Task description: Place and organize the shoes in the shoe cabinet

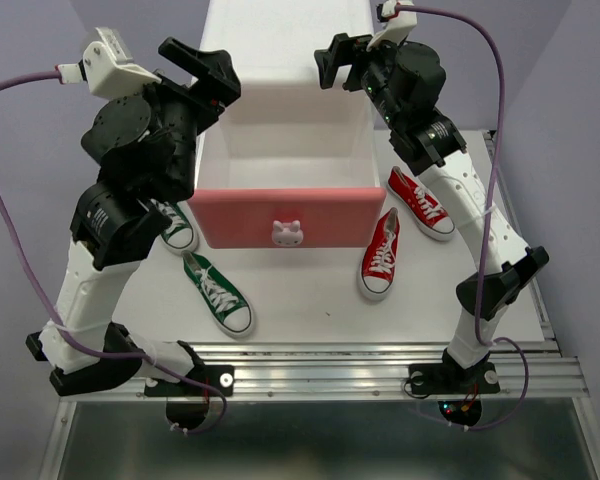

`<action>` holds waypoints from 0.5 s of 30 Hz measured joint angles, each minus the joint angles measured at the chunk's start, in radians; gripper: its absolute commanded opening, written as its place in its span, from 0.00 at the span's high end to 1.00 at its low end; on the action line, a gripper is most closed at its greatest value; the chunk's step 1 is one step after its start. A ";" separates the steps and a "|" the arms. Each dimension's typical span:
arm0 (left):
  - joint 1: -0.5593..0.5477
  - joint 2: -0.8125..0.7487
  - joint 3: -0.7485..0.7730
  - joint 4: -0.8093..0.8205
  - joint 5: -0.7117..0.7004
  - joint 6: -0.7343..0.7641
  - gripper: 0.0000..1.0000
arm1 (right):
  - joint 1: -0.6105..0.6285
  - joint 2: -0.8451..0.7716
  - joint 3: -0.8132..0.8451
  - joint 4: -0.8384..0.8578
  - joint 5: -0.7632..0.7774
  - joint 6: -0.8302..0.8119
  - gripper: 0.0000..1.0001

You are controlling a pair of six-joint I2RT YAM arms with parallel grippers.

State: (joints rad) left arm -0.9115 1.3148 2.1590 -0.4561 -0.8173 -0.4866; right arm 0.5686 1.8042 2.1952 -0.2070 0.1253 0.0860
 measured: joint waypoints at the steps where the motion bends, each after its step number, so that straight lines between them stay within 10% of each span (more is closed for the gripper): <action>1: 0.074 0.016 0.001 0.001 0.016 0.002 0.01 | 0.000 0.003 0.007 -0.005 0.000 0.004 0.00; 15: 0.562 0.058 -0.036 -0.192 0.400 -0.217 0.01 | -0.002 0.035 0.080 -0.023 -0.023 0.042 0.00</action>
State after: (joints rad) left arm -0.3492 1.3731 2.1227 -0.6476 -0.4171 -0.7036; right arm 0.5667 1.8389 2.2753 -0.2302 0.1028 0.1284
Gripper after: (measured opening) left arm 0.986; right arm 0.997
